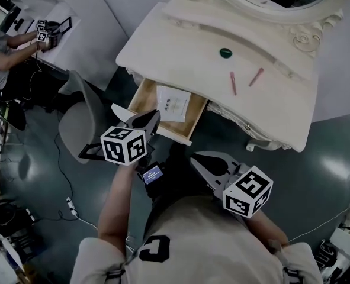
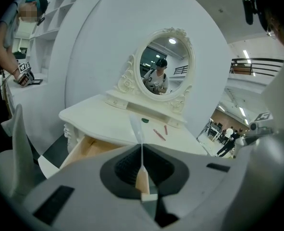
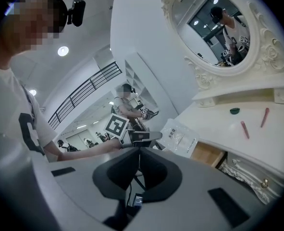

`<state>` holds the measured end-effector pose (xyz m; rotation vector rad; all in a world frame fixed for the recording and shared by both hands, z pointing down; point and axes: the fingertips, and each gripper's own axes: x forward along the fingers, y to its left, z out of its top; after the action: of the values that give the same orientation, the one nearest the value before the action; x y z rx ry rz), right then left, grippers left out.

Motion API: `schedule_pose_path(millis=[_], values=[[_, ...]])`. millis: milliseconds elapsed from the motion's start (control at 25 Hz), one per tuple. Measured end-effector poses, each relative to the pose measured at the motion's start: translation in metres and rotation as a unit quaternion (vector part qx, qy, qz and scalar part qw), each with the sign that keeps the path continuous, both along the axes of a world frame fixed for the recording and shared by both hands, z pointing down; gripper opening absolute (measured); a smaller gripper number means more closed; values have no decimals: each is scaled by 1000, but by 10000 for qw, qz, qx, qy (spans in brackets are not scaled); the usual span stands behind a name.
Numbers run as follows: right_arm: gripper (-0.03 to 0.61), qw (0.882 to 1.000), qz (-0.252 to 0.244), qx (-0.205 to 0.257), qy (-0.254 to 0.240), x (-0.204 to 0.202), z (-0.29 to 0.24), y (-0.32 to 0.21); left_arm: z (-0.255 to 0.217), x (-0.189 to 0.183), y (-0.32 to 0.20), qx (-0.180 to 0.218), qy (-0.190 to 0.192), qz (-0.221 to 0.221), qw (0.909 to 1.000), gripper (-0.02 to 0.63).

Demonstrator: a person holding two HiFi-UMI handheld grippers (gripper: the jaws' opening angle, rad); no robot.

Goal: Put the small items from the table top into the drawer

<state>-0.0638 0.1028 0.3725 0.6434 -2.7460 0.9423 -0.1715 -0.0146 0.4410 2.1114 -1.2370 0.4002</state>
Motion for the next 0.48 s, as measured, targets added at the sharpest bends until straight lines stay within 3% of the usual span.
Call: schedule_pose_path(millis=[480], values=[[28, 9991, -280, -307, 120, -40, 16, -22, 50, -40, -17, -637, -84, 41, 9979, 60]])
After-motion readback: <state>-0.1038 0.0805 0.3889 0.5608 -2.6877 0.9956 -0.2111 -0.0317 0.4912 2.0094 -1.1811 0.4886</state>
